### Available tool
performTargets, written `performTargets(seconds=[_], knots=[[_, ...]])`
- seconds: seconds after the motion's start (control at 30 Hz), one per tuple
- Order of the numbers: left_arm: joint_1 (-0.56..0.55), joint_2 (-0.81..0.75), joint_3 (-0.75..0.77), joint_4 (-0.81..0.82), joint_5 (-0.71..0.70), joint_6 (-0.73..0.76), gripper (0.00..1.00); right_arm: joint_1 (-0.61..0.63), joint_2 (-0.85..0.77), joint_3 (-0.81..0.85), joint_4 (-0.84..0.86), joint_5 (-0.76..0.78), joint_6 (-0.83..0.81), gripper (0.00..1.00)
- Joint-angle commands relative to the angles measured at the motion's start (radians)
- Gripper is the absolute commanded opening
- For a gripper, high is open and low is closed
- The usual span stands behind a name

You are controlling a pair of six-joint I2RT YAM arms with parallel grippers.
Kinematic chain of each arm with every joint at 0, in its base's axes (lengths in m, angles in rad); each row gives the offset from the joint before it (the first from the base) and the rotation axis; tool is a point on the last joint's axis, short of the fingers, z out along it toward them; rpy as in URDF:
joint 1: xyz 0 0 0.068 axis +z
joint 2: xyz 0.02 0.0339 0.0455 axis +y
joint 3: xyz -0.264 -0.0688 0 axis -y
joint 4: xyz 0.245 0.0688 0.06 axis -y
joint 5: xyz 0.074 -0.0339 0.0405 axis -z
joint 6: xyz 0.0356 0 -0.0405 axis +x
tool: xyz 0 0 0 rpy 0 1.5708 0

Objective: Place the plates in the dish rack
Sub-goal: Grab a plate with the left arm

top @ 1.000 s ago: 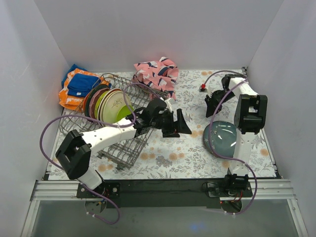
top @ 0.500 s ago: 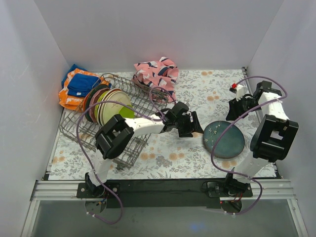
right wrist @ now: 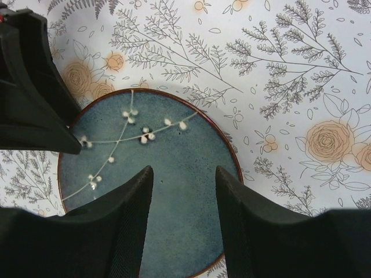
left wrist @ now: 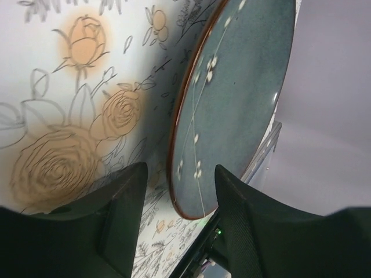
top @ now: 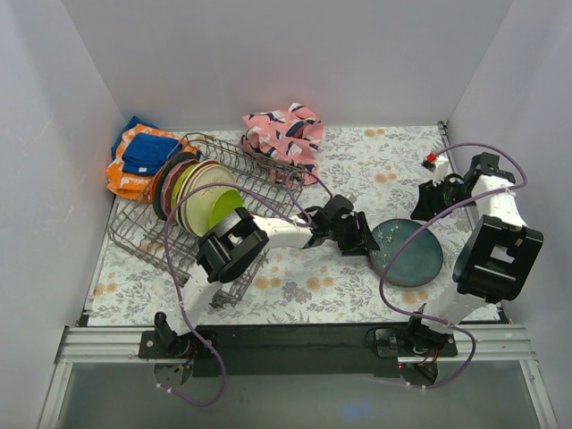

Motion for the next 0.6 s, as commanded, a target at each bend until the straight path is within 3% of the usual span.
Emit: performTargets(seconds=[0.0, 0.2, 0.33, 0.4, 0.57], knots=[[-0.016, 0.036, 0.015, 0.050, 0.027, -0.034, 0.44, -0.007, -0.042, -0.019, 0.025, -0.041, 0.017, 0.53], [-0.022, 0.083, 0.026, 0.082, 0.033, -0.060, 0.35, -0.012, -0.046, -0.051, 0.032, -0.041, 0.017, 0.53], [-0.023, 0.095, 0.013, 0.108, 0.036, -0.074, 0.15, -0.014, -0.054, -0.062, 0.036, -0.043, 0.017, 0.52], [-0.023, 0.092, 0.000, 0.125, 0.035, -0.071, 0.00, -0.014, -0.057, -0.068, 0.039, -0.043, 0.017, 0.52], [-0.023, 0.041, -0.048, 0.173, 0.007, -0.031, 0.00, -0.015, -0.077, -0.070, 0.032, -0.041, 0.020, 0.52]])
